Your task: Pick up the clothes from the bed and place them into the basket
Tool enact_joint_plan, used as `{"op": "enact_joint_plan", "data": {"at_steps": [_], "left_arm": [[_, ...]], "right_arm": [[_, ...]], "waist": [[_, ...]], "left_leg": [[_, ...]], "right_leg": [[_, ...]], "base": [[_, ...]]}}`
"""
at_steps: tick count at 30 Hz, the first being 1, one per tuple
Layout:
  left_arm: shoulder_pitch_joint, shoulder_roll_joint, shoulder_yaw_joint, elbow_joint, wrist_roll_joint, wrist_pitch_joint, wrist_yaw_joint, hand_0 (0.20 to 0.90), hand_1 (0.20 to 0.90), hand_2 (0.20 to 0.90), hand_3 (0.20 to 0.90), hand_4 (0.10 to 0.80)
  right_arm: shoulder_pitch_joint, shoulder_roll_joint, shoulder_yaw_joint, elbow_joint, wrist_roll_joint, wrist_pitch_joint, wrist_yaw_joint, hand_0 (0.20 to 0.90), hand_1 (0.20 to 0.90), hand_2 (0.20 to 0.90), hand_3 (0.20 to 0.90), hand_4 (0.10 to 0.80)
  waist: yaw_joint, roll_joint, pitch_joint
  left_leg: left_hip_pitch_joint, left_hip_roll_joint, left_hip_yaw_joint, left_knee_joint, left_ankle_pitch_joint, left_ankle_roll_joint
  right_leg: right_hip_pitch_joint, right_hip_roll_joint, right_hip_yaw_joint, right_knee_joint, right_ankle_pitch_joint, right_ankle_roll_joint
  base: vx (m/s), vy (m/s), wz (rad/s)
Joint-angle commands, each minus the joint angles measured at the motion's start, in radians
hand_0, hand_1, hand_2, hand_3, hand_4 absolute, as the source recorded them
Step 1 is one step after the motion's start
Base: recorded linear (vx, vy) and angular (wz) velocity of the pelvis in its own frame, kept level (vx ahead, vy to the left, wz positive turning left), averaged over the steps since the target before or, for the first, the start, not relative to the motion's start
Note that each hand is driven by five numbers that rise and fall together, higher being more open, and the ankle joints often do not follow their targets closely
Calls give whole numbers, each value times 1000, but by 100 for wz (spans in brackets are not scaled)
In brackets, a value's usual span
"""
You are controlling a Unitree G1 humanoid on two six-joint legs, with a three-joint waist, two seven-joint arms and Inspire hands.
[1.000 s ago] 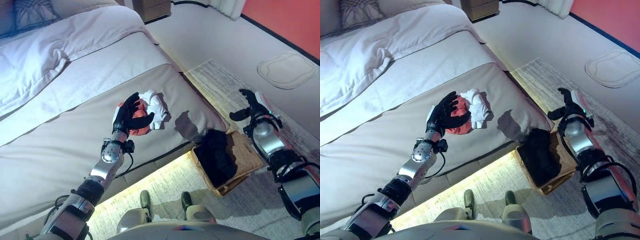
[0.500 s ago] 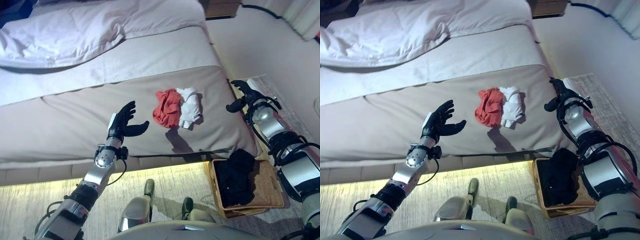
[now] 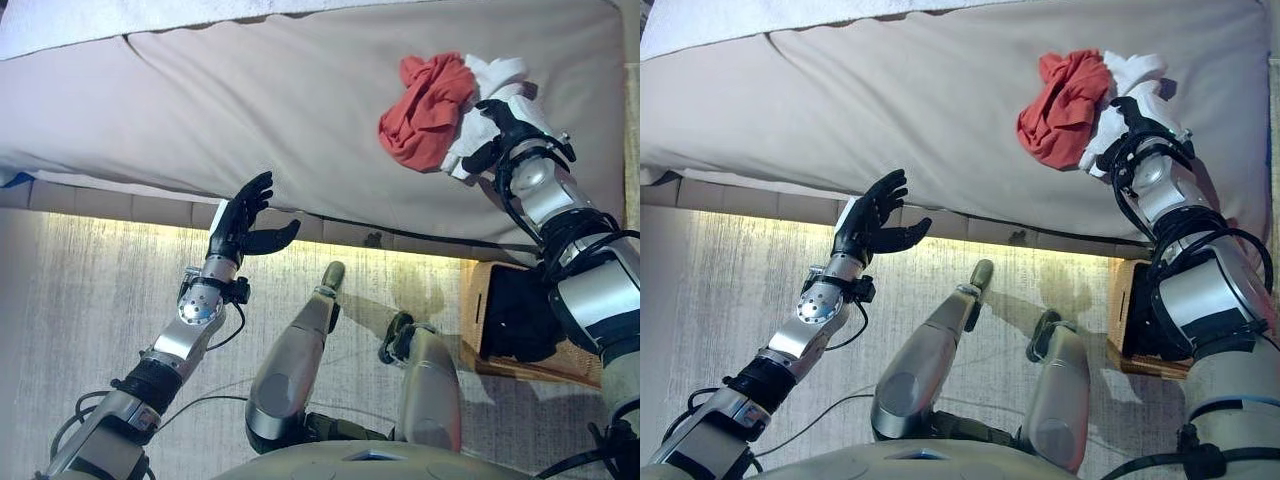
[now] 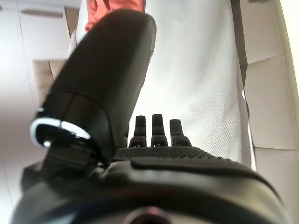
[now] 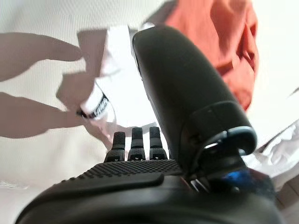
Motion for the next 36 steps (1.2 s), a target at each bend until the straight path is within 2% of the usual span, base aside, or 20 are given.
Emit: {"op": "enact_joint_plan", "data": {"at_steps": [1,6,7,12,15,24,25,26,27,33,36], "left_arm": [[13,13,41,-180,-39,-146,27,900,900,900,900,800],[39,22,41,-216,-35,-171,30,900,900,900,900,800],[45,29,42,-227,-33,-176,36,900,900,900,900,800],[85,53,51,-258,-54,-195,52,900,900,900,900,800],[103,56,55,-269,-48,-199,46,900,900,900,900,800],[142,88,77,-316,-70,-212,29,900,900,900,900,800],[144,89,79,-318,-72,-212,26,900,900,900,900,800],[149,89,81,-323,-71,-209,23,900,900,900,900,800],[150,91,84,-321,-74,-211,17,900,900,900,900,800],[160,98,88,-323,-79,-218,-2,900,900,900,900,800],[171,102,91,-319,-79,-222,-13,900,900,900,900,800]], "right_arm": [[-182,-87,48,15,17,-4,-83,900,900,900,900,800],[-234,-115,69,49,-30,32,-98,900,900,900,900,800],[-256,-127,96,63,-133,67,-97,900,900,900,900,800],[-335,-176,233,91,-260,166,-78,900,900,900,900,800],[-377,-181,277,114,-255,190,-76,900,900,900,900,800],[-451,-199,288,150,-218,208,-113,900,900,900,900,800],[-454,-199,290,151,-217,207,-114,768,768,768,746,646],[-459,-200,292,153,-213,207,-123,585,585,585,532,432],[-461,-201,291,153,-199,200,-132,300,300,300,200,100],[-452,-204,269,153,-165,182,-139,300,300,300,200,100],[-433,-208,244,153,-146,175,-131,300,300,300,200,100]], "waist": [[-6,30,-44],[3,47,-44],[8,51,-44],[20,69,-44],[28,78,-44],[46,87,-44],[47,87,-44],[48,86,-44],[48,85,-44],[50,75,-44],[50,61,-44]], "left_leg": [[-39,-16,35,192,-252,50],[-136,-27,40,259,-258,56],[-163,-28,42,278,-261,59],[-265,-25,50,347,-262,68],[-307,-26,55,373,-262,73],[-400,-30,55,434,-266,82],[-400,-30,55,434,-265,82],[-403,-29,55,437,-265,82],[-405,-29,55,443,-266,82],[-376,-24,53,440,-271,78],[-314,-18,50,425,-279,73]], "right_leg": [[-44,65,-41,34,18,-67],[-147,71,-34,100,9,-72],[-176,70,-35,118,6,-73],[-288,68,-31,185,-2,-74],[-332,73,-25,212,-5,-76],[-423,79,-21,278,-19,-81],[-424,79,-21,280,-19,-82],[-427,81,-22,284,-20,-83],[-427,81,-23,288,-22,-84],[-395,83,-33,278,-24,-88],[-327,82,-47,248,-24,-92]], "base": [[22,-15,6],[-47,11,2],[-61,2,2],[-65,4,4],[-25,5,0],[-12,-25,2],[-4,-38,9],[1,-36,12],[4,-40,13],[2,-10,3],[46,-12,-1]]}}
